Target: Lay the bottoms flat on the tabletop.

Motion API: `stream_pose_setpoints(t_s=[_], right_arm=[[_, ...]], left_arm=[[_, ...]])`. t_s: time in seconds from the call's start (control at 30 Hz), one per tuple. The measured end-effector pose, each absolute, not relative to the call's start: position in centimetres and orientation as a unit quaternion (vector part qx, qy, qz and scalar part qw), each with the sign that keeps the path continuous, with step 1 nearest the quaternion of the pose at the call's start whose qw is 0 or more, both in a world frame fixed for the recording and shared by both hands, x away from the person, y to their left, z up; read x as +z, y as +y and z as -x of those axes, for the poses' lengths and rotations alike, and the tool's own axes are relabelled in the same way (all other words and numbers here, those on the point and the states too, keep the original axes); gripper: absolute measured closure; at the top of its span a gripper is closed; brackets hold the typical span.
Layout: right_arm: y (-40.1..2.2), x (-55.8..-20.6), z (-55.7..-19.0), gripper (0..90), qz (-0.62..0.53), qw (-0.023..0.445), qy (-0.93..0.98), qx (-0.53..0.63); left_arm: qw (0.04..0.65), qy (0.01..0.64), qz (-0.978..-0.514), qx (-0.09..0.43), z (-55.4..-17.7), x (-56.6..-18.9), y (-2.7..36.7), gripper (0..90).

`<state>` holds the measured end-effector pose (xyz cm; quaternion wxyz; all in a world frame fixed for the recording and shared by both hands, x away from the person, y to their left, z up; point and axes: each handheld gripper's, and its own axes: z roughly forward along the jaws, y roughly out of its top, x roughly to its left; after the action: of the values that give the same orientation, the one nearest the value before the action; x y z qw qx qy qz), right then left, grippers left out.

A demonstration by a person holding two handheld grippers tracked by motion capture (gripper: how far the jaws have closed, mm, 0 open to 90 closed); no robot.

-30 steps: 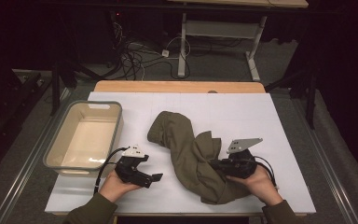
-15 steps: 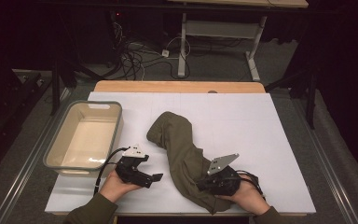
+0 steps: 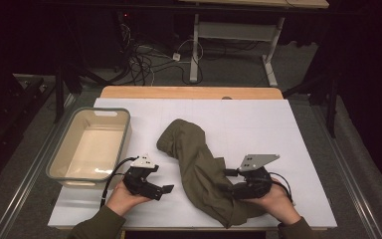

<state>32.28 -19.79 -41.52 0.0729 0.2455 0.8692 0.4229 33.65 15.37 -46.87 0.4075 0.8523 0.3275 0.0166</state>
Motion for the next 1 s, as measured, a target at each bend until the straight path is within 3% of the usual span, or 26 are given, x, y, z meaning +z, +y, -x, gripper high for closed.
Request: stream_pose_setpoints(t_s=[0.2,0.4,0.73,1.0], right_arm=[[-21.1,-39.6,-34.4,35.0,-0.284,0.097,0.842,0.449],[-19.8,-39.5,-38.2,34.6,-0.303,0.100,0.838,0.443],[-16.4,-42.8,-43.8,33.4,-0.352,0.049,0.832,0.425],[-12.5,-45.3,-44.2,25.5,-0.336,0.023,0.862,0.378]], left_arm=[[0.406,0.328,-0.853,0.017,-33.7,-46.9,15.2,4.7],[0.406,0.328,-0.853,0.016,-33.7,-46.9,15.2,4.7],[0.405,0.328,-0.853,0.015,-33.7,-46.9,15.3,4.7],[0.405,0.326,-0.854,0.015,-33.7,-46.9,15.3,4.7]])
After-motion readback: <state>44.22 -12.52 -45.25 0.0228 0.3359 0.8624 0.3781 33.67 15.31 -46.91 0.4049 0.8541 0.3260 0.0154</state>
